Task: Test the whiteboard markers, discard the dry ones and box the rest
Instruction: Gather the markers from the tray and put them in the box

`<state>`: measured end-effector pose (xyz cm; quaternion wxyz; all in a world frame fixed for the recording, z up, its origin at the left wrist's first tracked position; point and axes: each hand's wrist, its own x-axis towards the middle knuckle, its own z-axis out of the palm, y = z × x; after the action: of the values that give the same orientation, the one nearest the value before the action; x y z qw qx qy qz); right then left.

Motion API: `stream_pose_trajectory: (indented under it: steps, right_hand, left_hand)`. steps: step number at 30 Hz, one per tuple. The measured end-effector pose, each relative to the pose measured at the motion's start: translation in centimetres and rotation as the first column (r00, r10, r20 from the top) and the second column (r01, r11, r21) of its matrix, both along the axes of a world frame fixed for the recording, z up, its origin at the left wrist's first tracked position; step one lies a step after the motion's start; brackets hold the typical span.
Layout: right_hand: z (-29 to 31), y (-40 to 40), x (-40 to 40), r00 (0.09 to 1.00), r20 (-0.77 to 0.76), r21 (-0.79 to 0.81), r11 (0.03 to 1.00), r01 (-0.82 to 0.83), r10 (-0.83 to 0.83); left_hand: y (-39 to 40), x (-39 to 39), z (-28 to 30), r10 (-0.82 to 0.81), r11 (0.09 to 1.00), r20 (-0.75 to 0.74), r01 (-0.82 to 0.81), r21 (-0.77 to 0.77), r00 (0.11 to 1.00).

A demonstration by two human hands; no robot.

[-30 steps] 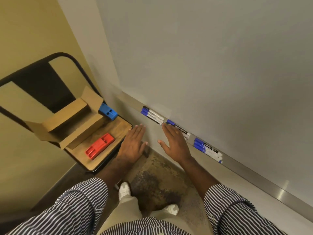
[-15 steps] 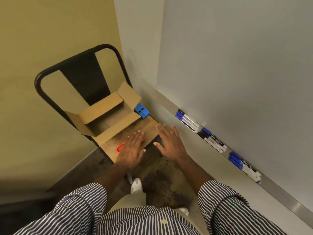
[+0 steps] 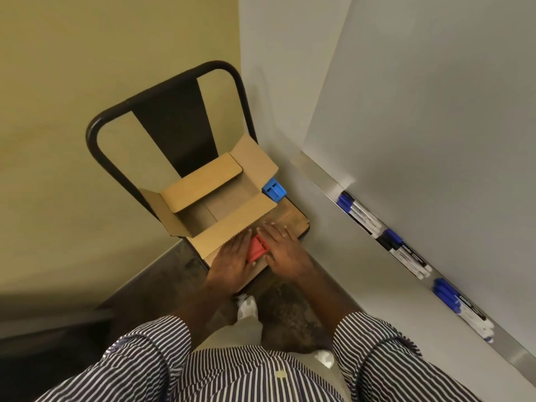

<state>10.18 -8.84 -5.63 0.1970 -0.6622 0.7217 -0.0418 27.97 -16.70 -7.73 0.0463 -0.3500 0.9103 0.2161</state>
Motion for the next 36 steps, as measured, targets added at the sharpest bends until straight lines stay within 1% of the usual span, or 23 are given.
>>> stream_pose_trajectory:
  steps: [2, 6, 10, 12, 14, 21, 23, 26, 28, 30, 33, 36]
  right_hand:
    - [-0.5, -0.4, 0.3, 1.000, 0.014, 0.040, 0.999, 0.004, -0.005]
    - [-1.1, -0.8, 0.5, 0.999, 0.044, 0.087, 0.996, 0.022, -0.026]
    - [-0.3, -0.7, 0.4, 0.997, 0.043, 0.064, 0.996, 0.066, -0.069]
    - [0.2, -0.4, 0.4, 0.996, 0.039, 0.061, 0.995, 0.083, -0.085]
    - [0.6, 0.1, 0.2, 0.992, 0.048, 0.061, 0.992, 0.112, -0.115]
    - [1.7, 3.3, -2.2, 0.978, 0.032, 0.030, 0.978, 0.205, -0.206]
    - [2.2, 4.6, -3.5, 0.976, 0.029, -0.001, 0.976, 0.216, -0.216]
    - [3.4, 6.9, -5.3, 0.967, 0.036, -0.034, 0.967, 0.254, -0.252]
    - [4.1, 8.8, -6.6, 0.960, 0.021, -0.068, 0.957, 0.281, -0.280]
    - [4.7, 11.0, -7.7, 0.949, 0.009, -0.148, 0.938, 0.313, -0.315]
    - [5.2, 14.3, -9.3, 0.930, -0.018, -0.258, 0.900, 0.350, -0.367]
    - [5.6, 17.2, -11.2, 0.890, -0.054, -0.318, 0.853, 0.414, -0.452]
  left_hand:
    - [-0.2, 0.2, -0.7, -0.019, 1.000, -0.005, 0.019, -0.005, 1.000]
    - [-0.2, 0.7, -1.4, -0.059, 0.998, 0.037, 0.059, 0.021, 0.998]
    - [-0.2, 0.3, -0.8, -0.046, 0.995, 0.005, 0.046, 0.093, 0.999]
    - [-0.1, 0.1, -0.5, -0.052, 0.995, -0.036, 0.054, 0.078, 0.998]
    - [0.1, -0.2, -0.3, -0.061, 0.994, -0.045, 0.065, 0.083, 0.997]
    - [1.4, -3.4, 2.0, -0.176, 0.982, -0.075, 0.180, 0.051, 0.981]
    - [2.1, -4.7, 2.4, -0.215, 0.974, -0.074, 0.219, 0.058, 0.974]
    - [3.3, -7.0, 3.4, -0.258, 0.965, -0.062, 0.260, 0.027, 0.964]
    - [4.7, -8.6, 4.3, -0.289, 0.957, -0.100, 0.291, 0.008, 0.952]
    - [6.5, -10.5, 5.6, -0.321, 0.947, -0.169, 0.320, -0.032, 0.932]
    - [9.1, -13.9, 6.9, -0.364, 0.931, -0.213, 0.351, -0.094, 0.907]
    - [11.6, -16.9, 8.0, -0.411, 0.911, -0.252, 0.383, -0.152, 0.876]
